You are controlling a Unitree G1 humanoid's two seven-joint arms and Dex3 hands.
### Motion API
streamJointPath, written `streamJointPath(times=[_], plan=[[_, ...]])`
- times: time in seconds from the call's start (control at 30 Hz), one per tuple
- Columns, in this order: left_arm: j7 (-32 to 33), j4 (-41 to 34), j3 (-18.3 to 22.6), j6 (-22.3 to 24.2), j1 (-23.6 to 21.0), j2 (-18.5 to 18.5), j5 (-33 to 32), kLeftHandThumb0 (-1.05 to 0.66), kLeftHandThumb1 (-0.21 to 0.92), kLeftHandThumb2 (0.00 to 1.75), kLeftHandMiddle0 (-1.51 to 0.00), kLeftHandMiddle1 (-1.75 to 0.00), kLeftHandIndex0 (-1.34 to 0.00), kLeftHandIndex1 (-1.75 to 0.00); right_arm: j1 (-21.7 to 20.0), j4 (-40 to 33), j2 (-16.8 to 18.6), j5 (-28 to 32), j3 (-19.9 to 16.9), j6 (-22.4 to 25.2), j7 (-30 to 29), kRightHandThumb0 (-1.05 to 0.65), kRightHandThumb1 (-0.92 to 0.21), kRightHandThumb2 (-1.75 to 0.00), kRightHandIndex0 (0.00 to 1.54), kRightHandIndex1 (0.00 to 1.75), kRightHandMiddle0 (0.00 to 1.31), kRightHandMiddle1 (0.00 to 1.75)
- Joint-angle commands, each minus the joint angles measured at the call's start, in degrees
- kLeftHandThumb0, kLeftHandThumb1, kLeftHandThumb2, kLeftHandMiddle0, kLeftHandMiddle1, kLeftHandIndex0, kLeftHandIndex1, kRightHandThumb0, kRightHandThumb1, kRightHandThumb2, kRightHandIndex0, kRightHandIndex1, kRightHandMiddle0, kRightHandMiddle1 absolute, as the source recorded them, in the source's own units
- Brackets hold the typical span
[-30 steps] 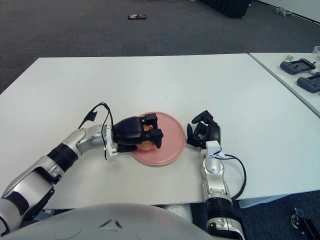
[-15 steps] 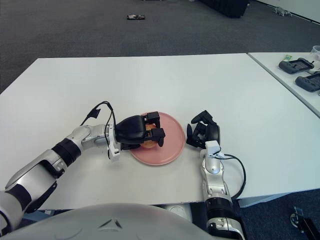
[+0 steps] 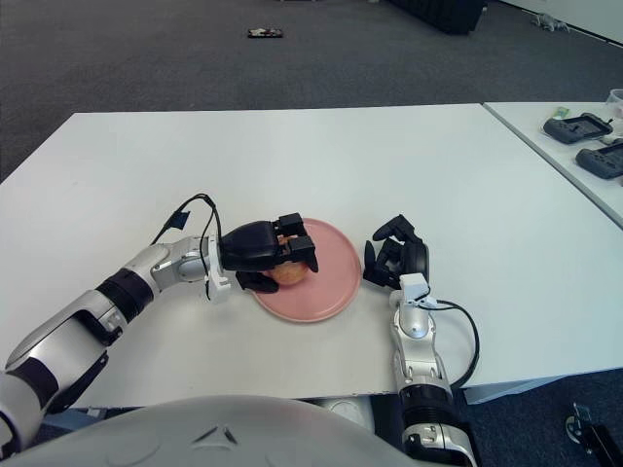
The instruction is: Put the apple into the plate.
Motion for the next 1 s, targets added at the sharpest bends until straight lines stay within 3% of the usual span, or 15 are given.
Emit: streamJointPath(times=[0.0,0.57,0.67,0.97], plan=[[0.77,1.64,-0.84,1.28,2.25,-0.17,2.57,-0.63,0.64,0.97,0.00,-0.98,0.00,-1.09,0.80,0.18,0.20,-0.57,0.45,1.44,0.21,-0.47,-0.34,-1.30,1.10,1.75,0.60,1.75],[10.42,0.77,3.25,3.03,2.87,-1.53,3.11,-0.72,0.56,0.96,0.00,-1.01,0.00,-1.14,0.30,1.22,-0.59,-0.65,0.77,1.85,0.98,-0.47,-0.35,-1.29,1.08,1.75,0.58,1.75],[10.80,1.05,4.01,2.88,2.60,-1.63,2.36,-0.75,0.56,0.95,0.00,-0.92,0.00,-1.10,0.21,1.51,-0.59,-0.76,0.72,1.53,0.75,-0.47,-0.36,-1.28,1.08,1.75,0.58,1.75],[6.51,2.30,6.99,1.71,2.97,-2.95,-5.93,-0.77,0.54,0.90,0.00,-0.29,0.00,-0.69,0.58,0.26,-0.38,-0.82,0.71,5.09,0.69,-0.45,-0.42,-1.20,1.03,1.75,0.53,1.75]])
